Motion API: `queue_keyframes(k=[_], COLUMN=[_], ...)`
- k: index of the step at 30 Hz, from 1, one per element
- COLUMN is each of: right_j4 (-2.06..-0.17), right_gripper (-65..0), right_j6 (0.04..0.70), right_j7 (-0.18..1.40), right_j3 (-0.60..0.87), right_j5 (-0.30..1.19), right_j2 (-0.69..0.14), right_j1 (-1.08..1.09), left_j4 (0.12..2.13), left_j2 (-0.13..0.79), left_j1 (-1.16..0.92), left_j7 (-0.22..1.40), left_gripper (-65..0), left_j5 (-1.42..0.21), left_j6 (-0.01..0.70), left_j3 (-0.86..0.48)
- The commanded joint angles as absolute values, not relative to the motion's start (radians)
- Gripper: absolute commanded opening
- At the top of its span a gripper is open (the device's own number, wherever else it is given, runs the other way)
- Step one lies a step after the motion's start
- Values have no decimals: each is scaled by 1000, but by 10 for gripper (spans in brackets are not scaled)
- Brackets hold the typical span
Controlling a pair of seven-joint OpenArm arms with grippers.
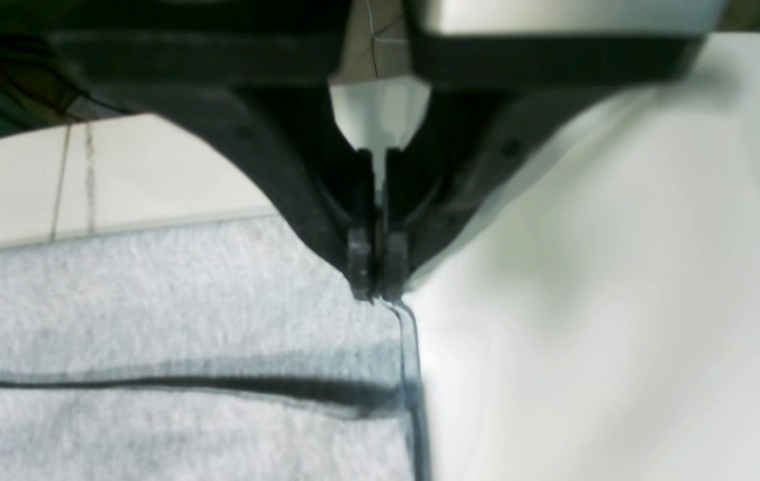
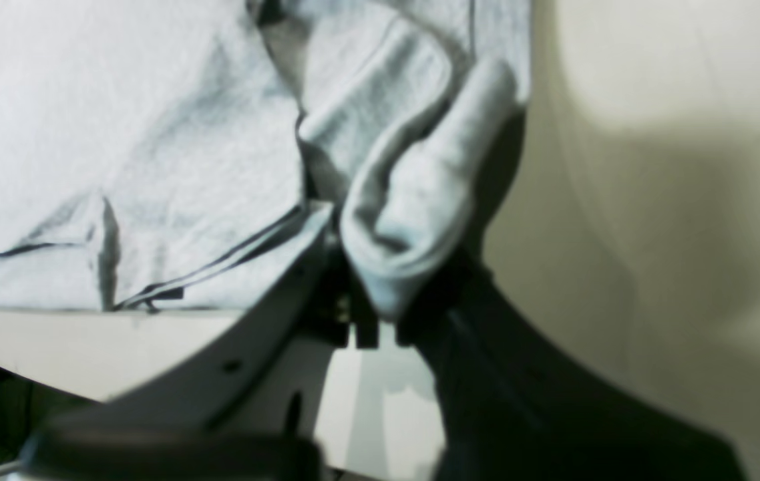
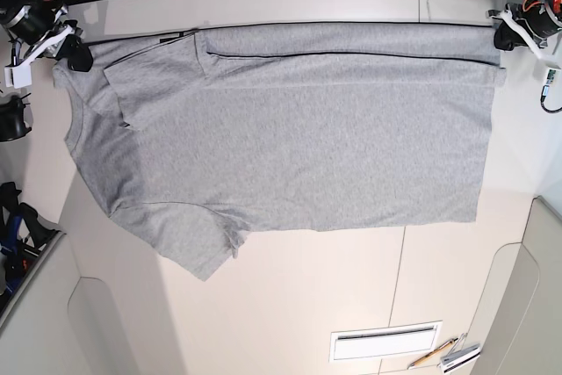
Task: Fold the T-shirt properly
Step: 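Drag the folded edge further across, laying it along the shirt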
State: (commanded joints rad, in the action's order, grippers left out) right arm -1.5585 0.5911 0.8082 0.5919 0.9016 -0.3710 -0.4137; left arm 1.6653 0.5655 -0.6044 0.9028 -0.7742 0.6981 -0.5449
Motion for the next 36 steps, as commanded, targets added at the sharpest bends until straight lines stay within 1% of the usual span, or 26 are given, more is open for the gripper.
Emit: queue_keyframes(k=[4,8,12,16,36], right_j4=[-1559,-1563,-1565,-1566,-1586], right_gripper=[-650,-650,-650,-650,-650], right_j6=[591,591,591,591,591], right_j7=[812,812,812,812,812], right_j3=[592,592,592,592,592], right_j5=[901,902,902,902,902], right_j2=[-371,-371,-371,-371,-368], right_j1=[-414,-448,-465,-483,-513], left_j4=[1665,1666,1666,1666,1665], left_j2=[566,565,565,565,565], left_j1=[-604,-628,-663,-704,-701], left_j7=[972,992,992,996,965], left_gripper=[-650,-650,-650,-650,-650], left_j5=[-866,-891,-945,-947,-946], left_j6=[698,698,698,698,698], left_j3=[-545,-552,-620,-692,-695])
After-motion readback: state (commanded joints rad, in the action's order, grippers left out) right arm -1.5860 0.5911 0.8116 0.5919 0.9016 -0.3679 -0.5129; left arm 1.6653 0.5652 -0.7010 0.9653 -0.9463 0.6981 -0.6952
